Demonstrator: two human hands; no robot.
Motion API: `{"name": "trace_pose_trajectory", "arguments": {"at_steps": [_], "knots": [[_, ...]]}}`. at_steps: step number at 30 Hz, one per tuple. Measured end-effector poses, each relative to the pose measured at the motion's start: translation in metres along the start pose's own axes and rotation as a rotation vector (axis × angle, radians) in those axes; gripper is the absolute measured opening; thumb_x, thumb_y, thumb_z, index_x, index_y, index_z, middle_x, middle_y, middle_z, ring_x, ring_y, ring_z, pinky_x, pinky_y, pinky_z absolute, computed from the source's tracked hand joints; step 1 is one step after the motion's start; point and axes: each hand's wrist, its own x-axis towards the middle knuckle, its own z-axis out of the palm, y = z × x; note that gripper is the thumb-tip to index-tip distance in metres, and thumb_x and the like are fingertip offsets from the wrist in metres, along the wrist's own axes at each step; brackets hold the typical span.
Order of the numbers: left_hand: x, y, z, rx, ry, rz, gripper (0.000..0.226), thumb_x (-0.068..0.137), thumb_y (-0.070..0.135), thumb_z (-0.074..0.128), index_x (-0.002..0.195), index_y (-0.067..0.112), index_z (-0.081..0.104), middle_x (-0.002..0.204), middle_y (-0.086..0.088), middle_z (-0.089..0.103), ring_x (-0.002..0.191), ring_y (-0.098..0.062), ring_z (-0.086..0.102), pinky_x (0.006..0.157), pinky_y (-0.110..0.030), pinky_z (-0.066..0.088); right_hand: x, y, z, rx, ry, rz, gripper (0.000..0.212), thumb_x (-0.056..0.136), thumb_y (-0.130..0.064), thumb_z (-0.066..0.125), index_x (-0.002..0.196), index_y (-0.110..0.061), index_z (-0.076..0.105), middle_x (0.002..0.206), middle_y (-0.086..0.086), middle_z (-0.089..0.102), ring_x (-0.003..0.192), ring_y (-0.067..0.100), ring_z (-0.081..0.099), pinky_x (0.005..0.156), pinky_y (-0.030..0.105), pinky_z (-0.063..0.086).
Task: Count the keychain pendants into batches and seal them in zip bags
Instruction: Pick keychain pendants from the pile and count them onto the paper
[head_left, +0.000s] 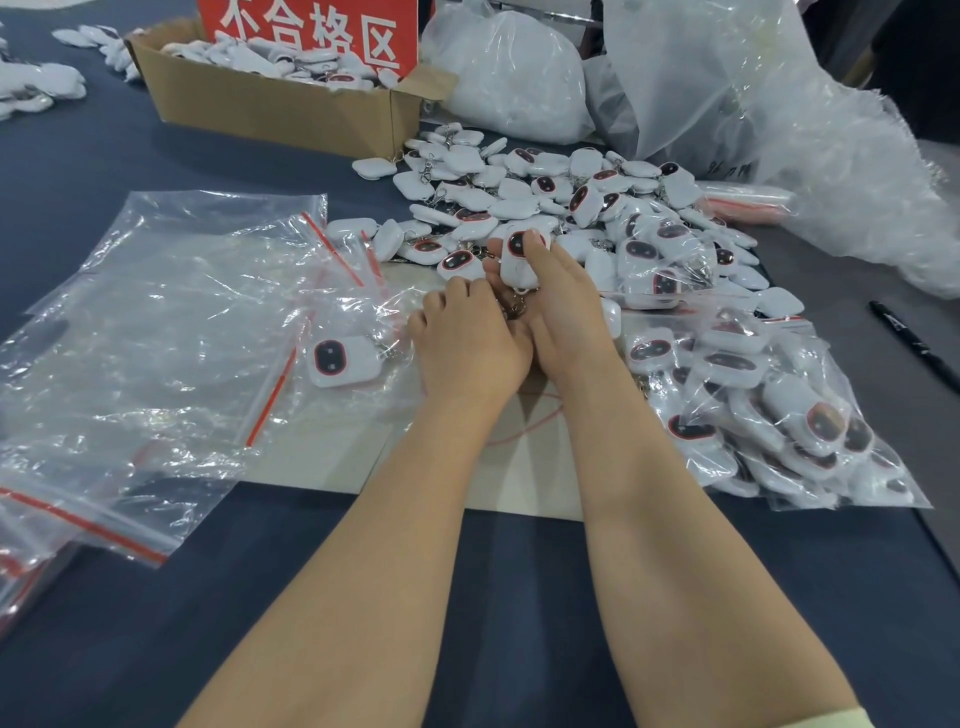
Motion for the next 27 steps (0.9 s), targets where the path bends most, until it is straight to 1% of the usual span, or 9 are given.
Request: {"name": "trace_pose_trajectory", "arguments": {"at_steps": [2, 5, 8, 12, 17, 20, 23, 27], "knots": [[-0.0001, 0.0001, -0.0004, 0.0, 0.001, 0.001, 0.032, 0.086, 0.03, 0.052, 0.114, 0.014, 0.055, 0.122, -0.007, 0.05, 0.118, -0.031, 0.041, 0.098, -0.04, 0.028, 0.0003, 0.0009, -0.001, -0.054, -0.006, -0.026, 0.016, 0.098, -0.01, 0.052, 0.087, -0.008, 0.063, 0.084, 0.003, 0.068, 0.072, 0.008, 0.064, 0.074, 0.023, 0.054], [-0.0004, 0.0002, -0.0007, 0.007, -0.006, 0.004, 0.032, 0.087, 0.03, 0.051, 0.115, 0.014, 0.054, 0.123, -0.007, 0.05, 0.118, -0.031, 0.04, 0.098, -0.04, 0.028, 0.0006, 0.0013, -0.0024, -0.092, -0.003, -0.046, 0.01, 0.096, -0.008, 0.054, 0.09, -0.006, 0.062, 0.084, 0.004, 0.067, 0.071, 0.008, 0.063, 0.07, 0.022, 0.053], [-0.0004, 0.0007, -0.001, 0.004, -0.011, -0.001, 0.032, 0.088, 0.03, 0.051, 0.115, 0.015, 0.054, 0.123, -0.007, 0.049, 0.118, -0.031, 0.04, 0.099, -0.04, 0.028, 0.0006, 0.0025, -0.0033, -0.119, -0.025, -0.075, 0.009, 0.095, -0.007, 0.055, 0.088, -0.01, 0.061, 0.087, 0.003, 0.068, 0.074, 0.008, 0.064, 0.073, 0.022, 0.054], [-0.0004, 0.0007, -0.0014, 0.008, -0.014, -0.001, 0.033, 0.088, 0.031, 0.05, 0.117, 0.014, 0.053, 0.124, -0.007, 0.049, 0.119, -0.032, 0.04, 0.099, -0.04, 0.028, 0.0009, 0.0042, -0.0031, -0.127, -0.041, -0.1, 0.007, 0.095, -0.007, 0.056, 0.09, -0.009, 0.059, 0.086, 0.003, 0.068, 0.073, 0.007, 0.065, 0.074, 0.023, 0.053], [-0.0001, 0.0005, -0.0017, 0.003, -0.012, -0.003, 0.033, 0.088, 0.031, 0.051, 0.115, 0.014, 0.054, 0.124, -0.007, 0.05, 0.118, -0.031, 0.041, 0.098, -0.04, 0.028, 0.0014, 0.0029, -0.0017, -0.098, -0.023, -0.061, 0.011, 0.097, -0.011, 0.054, 0.089, -0.012, 0.062, 0.088, 0.002, 0.068, 0.076, 0.009, 0.065, 0.073, 0.022, 0.054], [0.0001, 0.0003, -0.0014, 0.004, -0.01, -0.004, 0.032, 0.087, 0.031, 0.05, 0.114, 0.013, 0.054, 0.124, -0.007, 0.05, 0.119, -0.031, 0.04, 0.098, -0.041, 0.028, 0.0012, 0.0012, 0.0, -0.014, 0.007, -0.005, 0.017, 0.1, -0.012, 0.049, 0.088, -0.011, 0.061, 0.088, 0.003, 0.069, 0.074, 0.01, 0.067, 0.071, 0.023, 0.056], [0.0004, 0.0003, -0.0007, 0.014, -0.004, -0.003, 0.032, 0.087, 0.031, 0.05, 0.113, 0.012, 0.054, 0.123, -0.008, 0.05, 0.118, -0.032, 0.04, 0.098, -0.041, 0.029, 0.0016, 0.0014, -0.001, -0.05, -0.007, -0.039, 0.02, 0.102, -0.011, 0.043, 0.09, -0.01, 0.06, 0.088, 0.004, 0.069, 0.07, 0.007, 0.067, 0.068, 0.02, 0.055], [0.0014, 0.0001, -0.0002, 0.022, 0.0, -0.002, 0.033, 0.088, 0.031, 0.05, 0.114, 0.012, 0.053, 0.124, -0.008, 0.049, 0.118, -0.032, 0.04, 0.098, -0.041, 0.028, 0.0012, 0.0022, -0.0012, -0.102, -0.035, -0.074, 0.019, 0.102, -0.01, 0.043, 0.093, -0.009, 0.059, 0.088, 0.004, 0.069, 0.07, 0.004, 0.067, 0.067, 0.018, 0.055]]}}
